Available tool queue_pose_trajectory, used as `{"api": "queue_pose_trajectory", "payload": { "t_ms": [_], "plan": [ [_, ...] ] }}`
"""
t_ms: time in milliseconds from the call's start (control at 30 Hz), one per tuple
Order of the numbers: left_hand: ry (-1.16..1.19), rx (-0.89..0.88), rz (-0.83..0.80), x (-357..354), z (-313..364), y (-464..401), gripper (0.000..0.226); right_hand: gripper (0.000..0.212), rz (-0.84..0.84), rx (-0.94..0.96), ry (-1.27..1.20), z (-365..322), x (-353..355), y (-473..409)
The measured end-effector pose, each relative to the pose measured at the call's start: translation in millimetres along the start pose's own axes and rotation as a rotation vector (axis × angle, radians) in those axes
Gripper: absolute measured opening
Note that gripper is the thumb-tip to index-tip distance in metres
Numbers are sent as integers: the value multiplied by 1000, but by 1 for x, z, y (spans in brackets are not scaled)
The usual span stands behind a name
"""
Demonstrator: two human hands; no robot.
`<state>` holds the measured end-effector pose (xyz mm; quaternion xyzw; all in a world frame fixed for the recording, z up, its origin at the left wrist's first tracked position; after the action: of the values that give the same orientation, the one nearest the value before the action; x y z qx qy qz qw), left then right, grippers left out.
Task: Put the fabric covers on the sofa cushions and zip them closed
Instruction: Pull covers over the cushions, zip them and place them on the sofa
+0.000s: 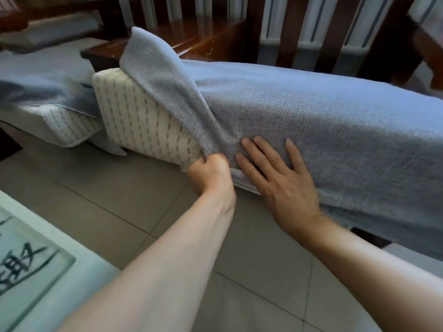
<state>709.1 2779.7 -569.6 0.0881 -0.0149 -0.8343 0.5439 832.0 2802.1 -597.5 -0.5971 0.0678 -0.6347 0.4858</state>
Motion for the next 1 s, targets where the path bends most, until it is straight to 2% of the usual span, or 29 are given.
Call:
{"api": "queue_pose_trajectory", "payload": {
  "t_ms": [200, 333, 467, 667, 733, 867, 1000],
  "plan": [
    [-23, 103, -23, -50, 118, -2, 35, 46, -62, -52, 7, 48, 60, -95],
    [-134, 205, -87, -87, 187, -4, 11, 46, -66, -129, 12, 81, 90, -156],
    [-232, 188, -156, -137, 240, -19, 17, 45, -68, -213, 22, 115, 104, -214],
    [-278, 171, -279, -232, 306, -48, 14, 43, -49, -305, -42, 180, 96, -304],
    [-266, 217, -347, -264, 329, -57, 21, 40, -57, -348, -55, 203, 89, -336],
    [-256, 339, -460, -322, 366, -70, 9, 39, -92, -392, -91, 237, 75, -387],
    [-237, 282, -483, -378, 379, -89, 20, 39, -128, -396, -105, 277, 57, -432]
  ]
}}
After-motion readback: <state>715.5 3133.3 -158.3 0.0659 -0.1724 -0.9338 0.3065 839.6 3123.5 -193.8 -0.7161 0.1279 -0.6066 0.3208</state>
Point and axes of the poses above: each hand's wrist, its own y-axis away from the middle knuckle, its own x-axis out of the back of the hand, z = x × y, the point moved 1 cm from there along -y, towards the middle knuckle, and after that the axes turned 13 degrees about -x, right-handed, at the moved point
